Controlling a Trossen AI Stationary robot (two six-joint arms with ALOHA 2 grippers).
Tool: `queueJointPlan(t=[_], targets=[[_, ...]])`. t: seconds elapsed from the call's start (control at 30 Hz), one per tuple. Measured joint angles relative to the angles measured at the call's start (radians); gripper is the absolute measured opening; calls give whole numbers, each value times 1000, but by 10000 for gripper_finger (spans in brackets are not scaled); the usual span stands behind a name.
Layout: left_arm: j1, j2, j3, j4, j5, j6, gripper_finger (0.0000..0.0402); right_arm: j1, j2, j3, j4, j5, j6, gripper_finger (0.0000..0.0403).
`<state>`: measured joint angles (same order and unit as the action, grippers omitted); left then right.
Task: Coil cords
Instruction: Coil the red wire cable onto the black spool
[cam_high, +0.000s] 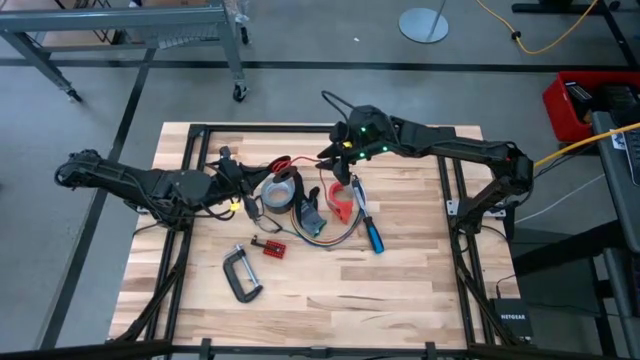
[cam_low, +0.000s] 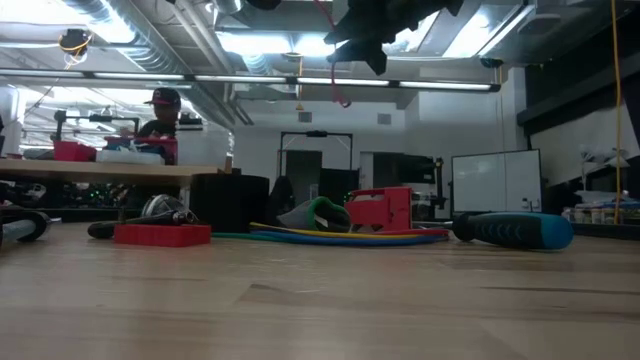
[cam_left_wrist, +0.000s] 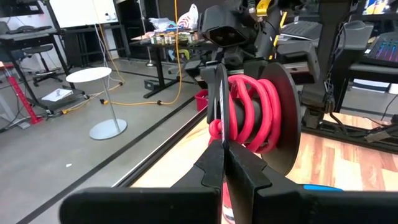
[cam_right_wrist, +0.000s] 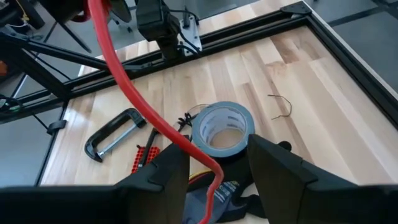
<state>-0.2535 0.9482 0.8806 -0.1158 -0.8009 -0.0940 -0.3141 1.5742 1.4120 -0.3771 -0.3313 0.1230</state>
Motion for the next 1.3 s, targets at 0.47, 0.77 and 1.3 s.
queueJointPlan(t=[0.47, 0.77, 1.3], targets=[[0, 0, 0, 1, 0, -3, 0, 0, 0, 0, 29, 7, 2, 165], [0, 0, 0, 1, 0, -3, 0, 0, 0, 0, -38, 7, 3, 143], [0, 0, 0, 1, 0, -10, 0, 0, 0, 0, -14, 6, 2, 5]])
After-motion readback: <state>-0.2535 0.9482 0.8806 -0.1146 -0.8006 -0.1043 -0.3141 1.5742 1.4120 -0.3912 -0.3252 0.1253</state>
